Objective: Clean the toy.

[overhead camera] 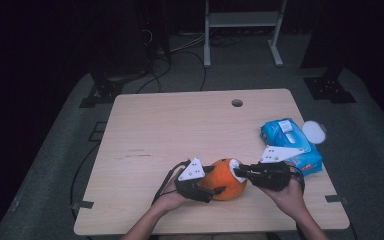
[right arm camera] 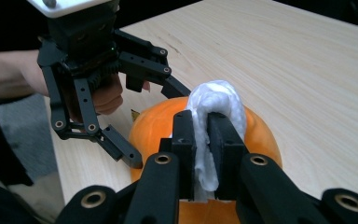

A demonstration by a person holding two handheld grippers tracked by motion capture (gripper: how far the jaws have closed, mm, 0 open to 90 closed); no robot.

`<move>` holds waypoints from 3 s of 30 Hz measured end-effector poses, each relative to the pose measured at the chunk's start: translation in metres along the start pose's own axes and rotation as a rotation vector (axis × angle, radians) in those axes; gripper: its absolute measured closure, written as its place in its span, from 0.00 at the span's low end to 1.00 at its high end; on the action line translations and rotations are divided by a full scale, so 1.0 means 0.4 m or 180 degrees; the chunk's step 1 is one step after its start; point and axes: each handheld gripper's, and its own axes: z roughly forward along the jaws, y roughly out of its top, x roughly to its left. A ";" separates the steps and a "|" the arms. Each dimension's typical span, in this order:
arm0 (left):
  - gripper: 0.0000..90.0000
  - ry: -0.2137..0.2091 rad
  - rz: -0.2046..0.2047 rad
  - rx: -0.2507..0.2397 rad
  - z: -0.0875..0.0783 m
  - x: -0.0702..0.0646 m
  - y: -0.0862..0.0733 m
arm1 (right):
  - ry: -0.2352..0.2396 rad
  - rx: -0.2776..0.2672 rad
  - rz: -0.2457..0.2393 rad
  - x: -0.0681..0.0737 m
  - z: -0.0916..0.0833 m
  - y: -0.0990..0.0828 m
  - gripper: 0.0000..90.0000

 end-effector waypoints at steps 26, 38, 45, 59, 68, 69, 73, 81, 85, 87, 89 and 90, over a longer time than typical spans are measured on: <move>0.41 -0.0114 -0.0037 -0.0045 -0.033 0.011 0.024 | -0.0029 0.0032 0.0207 -0.027 0.009 -0.030 0.90; 0.31 -0.0019 0.0109 -0.0060 -0.008 0.005 0.010 | -0.0116 0.0102 0.0025 -0.011 0.018 -0.020 0.90; 0.29 -0.0044 0.0119 -0.0052 0.000 -0.003 0.013 | -0.0168 0.0095 0.0124 -0.022 0.015 -0.027 0.90; 0.29 -0.0032 0.0108 -0.0024 0.007 -0.005 0.012 | -0.0243 0.0104 0.0037 -0.017 0.012 -0.023 0.90; 0.13 0.0021 0.0025 -0.0032 0.000 0.009 0.007 | -0.0122 0.0119 -0.0098 0.001 0.030 -0.014 0.90; 0.13 -0.0002 0.0005 -0.0006 0.005 0.011 0.001 | -0.0148 0.0115 -0.0046 -0.010 0.026 -0.018 0.90; 0.27 -0.0005 0.0027 0.0006 0.012 0.005 -0.002 | -0.0128 0.0084 0.0137 -0.042 0.019 -0.033 0.90; 0.26 -0.0023 -0.0017 -0.0024 0.010 0.002 -0.007 | -0.0023 0.0083 -0.0040 0.001 0.031 -0.014 0.90; 0.20 -0.0019 -0.0065 -0.0072 0.016 0.005 -0.010 | -0.0120 0.0092 0.0054 -0.028 0.019 -0.026 0.90; 0.27 0.0032 -0.0024 -0.0051 0.016 -0.002 -0.007 | -0.0126 0.0090 0.0075 -0.029 0.017 -0.030 0.90; 0.34 0.0061 -0.0048 -0.0034 0.013 -0.005 0.001 | -0.0072 0.0057 0.0041 -0.011 0.019 -0.023 0.90; 0.35 0.0061 -0.0048 -0.0034 0.013 -0.005 0.001 | -0.0025 0.0046 0.0010 0.003 0.021 -0.018 0.90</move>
